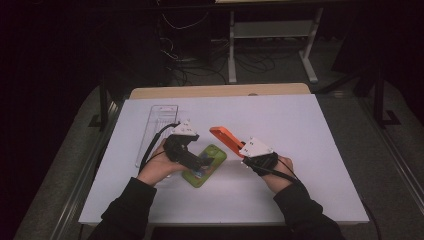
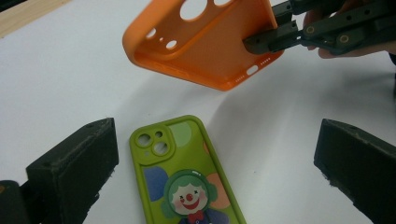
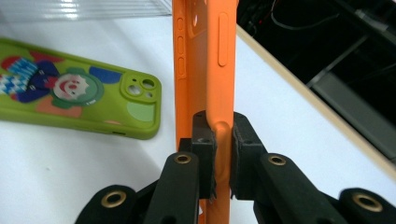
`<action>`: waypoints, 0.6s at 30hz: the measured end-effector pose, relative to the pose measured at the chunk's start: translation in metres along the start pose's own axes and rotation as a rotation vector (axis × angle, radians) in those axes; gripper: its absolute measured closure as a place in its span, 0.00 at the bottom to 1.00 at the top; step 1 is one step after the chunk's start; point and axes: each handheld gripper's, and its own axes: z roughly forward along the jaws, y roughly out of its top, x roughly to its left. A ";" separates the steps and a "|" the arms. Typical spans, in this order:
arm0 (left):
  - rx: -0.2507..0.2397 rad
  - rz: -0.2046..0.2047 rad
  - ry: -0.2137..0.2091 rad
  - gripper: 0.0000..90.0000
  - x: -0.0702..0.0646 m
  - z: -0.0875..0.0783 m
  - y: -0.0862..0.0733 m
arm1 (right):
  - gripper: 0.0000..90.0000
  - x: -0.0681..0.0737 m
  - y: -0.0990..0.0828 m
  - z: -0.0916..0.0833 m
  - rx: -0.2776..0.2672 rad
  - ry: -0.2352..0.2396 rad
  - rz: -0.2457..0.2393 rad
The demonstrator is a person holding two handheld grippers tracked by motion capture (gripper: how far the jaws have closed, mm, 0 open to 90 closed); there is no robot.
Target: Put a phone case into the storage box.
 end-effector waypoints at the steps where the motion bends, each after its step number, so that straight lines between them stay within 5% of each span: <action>1: 0.000 0.002 0.001 0.00 0.000 0.000 0.000 | 0.90 -0.002 0.000 0.000 0.000 0.009 0.019; 14: -0.016 -0.019 0.028 0.00 0.002 0.000 0.001 | 0.90 -0.018 -0.006 0.003 0.004 0.148 0.336; 18: -0.024 -0.028 0.033 0.00 0.003 -0.001 0.001 | 0.90 -0.021 -0.008 0.003 -0.008 0.168 0.367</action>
